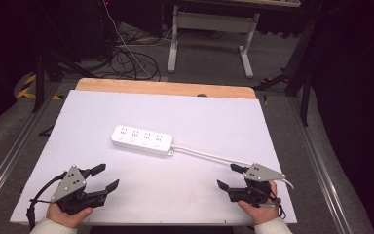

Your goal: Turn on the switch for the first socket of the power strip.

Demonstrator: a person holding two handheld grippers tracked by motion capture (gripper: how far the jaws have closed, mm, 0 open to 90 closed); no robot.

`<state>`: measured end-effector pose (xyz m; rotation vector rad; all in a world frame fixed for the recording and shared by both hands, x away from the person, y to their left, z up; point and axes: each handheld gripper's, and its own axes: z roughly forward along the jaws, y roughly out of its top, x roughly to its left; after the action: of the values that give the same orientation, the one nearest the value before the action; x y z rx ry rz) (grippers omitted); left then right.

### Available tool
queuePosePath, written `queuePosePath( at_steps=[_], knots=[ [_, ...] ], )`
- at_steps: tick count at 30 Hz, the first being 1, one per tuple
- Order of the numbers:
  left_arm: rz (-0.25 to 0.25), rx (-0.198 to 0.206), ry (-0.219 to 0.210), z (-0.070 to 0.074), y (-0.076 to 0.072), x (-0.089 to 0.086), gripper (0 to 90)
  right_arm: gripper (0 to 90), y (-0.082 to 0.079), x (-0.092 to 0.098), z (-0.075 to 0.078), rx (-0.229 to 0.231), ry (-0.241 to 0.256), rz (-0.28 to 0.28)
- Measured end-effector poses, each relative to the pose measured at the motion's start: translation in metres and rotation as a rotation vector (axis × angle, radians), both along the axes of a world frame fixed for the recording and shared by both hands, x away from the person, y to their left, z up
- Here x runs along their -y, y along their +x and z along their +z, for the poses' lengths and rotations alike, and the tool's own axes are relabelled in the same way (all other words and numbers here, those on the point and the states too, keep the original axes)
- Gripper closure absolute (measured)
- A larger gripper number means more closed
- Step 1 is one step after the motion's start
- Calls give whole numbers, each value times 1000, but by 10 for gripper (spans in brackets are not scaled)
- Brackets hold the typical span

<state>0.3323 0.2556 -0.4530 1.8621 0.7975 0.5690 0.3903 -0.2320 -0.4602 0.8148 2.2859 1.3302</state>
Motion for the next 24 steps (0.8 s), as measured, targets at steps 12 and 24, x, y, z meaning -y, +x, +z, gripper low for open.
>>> queuePosePath(
  at_steps=[12,24],
  knots=[
    [8,-16,16,7,-3,-1,302,258,-1,-1,0,8,-10,-2],
    [2,-53,83,14,0,8,312,261,0,-3,-1,5,-20,-1]
  ],
)
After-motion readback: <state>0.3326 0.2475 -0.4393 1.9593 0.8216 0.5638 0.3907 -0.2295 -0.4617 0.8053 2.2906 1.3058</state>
